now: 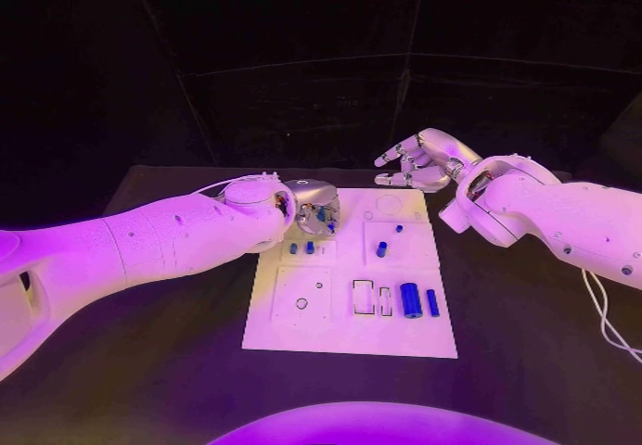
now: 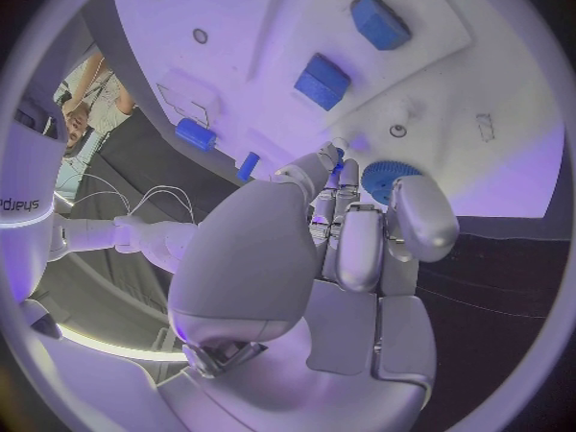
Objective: Assemble the parts on the task board
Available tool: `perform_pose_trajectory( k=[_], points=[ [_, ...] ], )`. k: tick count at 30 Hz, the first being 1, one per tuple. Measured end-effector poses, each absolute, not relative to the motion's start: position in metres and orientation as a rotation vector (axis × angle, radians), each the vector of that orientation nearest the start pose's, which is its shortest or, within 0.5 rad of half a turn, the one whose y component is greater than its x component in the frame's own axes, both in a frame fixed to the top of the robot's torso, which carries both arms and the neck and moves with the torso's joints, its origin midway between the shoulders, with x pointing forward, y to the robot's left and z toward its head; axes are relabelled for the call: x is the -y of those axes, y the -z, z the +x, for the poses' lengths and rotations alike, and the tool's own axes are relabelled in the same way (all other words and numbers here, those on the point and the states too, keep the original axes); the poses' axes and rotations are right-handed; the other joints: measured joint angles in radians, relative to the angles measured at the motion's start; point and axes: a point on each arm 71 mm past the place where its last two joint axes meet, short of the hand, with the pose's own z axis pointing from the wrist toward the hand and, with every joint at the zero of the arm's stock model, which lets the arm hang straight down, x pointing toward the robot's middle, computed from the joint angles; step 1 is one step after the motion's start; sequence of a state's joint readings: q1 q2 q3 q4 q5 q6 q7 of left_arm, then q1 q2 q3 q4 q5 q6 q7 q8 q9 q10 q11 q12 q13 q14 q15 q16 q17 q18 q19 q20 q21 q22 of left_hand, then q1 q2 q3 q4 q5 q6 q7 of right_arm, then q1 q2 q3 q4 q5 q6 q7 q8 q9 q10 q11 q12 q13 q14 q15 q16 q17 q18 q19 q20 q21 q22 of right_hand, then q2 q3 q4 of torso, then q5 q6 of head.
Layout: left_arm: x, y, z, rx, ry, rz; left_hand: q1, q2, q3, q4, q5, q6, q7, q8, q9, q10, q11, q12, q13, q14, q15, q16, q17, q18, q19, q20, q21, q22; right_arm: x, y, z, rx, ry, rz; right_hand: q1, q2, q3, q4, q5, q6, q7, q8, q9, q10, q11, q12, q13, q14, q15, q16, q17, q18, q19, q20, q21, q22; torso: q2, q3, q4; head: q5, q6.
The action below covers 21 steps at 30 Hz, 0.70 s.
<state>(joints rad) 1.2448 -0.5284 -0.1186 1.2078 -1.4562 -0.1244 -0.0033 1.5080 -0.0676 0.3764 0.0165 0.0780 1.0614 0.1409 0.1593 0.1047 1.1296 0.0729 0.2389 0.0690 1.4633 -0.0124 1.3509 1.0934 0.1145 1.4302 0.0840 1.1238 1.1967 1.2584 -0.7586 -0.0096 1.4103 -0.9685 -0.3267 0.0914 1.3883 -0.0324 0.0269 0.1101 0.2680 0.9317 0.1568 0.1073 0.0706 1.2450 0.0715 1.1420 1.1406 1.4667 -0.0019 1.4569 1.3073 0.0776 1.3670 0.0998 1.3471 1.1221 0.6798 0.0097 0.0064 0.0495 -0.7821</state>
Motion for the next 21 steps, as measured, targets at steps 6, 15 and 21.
perform_pose_trajectory(
  k=[6,15,21],
  points=[
    [-0.127,0.197,0.523,-1.788,0.723,0.333,-0.005,-0.005,0.009,-0.004,0.0,0.0,0.0,-0.004,0.0,0.0,0.0,-0.003,0.001,0.0,0.0,0.001,-0.002,0.0,0.0,0.0,0.0,0.001,0.19,0.148,0.519,-1.606,-1.001,0.202,0.0,0.0,0.0,0.0,0.0,0.0,0.0,0.0,0.0,0.0,0.0,0.0,0.0,0.0,0.0,0.0,0.0,0.0,0.0,0.0,0.0,0.0,0.0,0.0001,0.001,0.001,0.003],
    [-0.149,0.189,0.517,-1.781,0.737,0.275,-0.01,-0.01,0.013,-0.008,-0.001,0.007,0.0,-0.004,0.0,0.007,0.0,-0.009,0.001,0.0,0.0,0.001,-0.002,0.0,0.0,0.0,0.004,0.005,0.191,0.148,0.519,-1.606,-0.999,0.203,0.0,0.0,0.0,0.0,0.0,0.0,0.0,0.0,0.0,0.0,0.0,0.0,0.0,0.0,0.0,0.0,0.0,0.0,0.0,0.0,0.0,0.0,-0.001,0.0001,0.0021,0.004,0.004],
    [-0.167,0.19,0.52,-1.793,0.711,0.234,-0.01,-0.01,0.013,-0.008,-0.001,0.011,-0.004,-0.004,0.0,0.009,-0.002,-0.014,0.002,0.0,0.0,0.001,-0.003,0.001,0.0,0.0,0.004,0.006,0.191,0.148,0.52,-1.606,-0.998,0.204,0.0,0.0,0.0,0.0,0.0,0.0,0.0,0.0,0.0,0.0,0.0,0.0,0.0,0.0,0.0,0.0,0.0,0.0,0.0,0.0,0.0,0.0,0.0,0.0001,0.0012,0.009,0.003]
  ],
)
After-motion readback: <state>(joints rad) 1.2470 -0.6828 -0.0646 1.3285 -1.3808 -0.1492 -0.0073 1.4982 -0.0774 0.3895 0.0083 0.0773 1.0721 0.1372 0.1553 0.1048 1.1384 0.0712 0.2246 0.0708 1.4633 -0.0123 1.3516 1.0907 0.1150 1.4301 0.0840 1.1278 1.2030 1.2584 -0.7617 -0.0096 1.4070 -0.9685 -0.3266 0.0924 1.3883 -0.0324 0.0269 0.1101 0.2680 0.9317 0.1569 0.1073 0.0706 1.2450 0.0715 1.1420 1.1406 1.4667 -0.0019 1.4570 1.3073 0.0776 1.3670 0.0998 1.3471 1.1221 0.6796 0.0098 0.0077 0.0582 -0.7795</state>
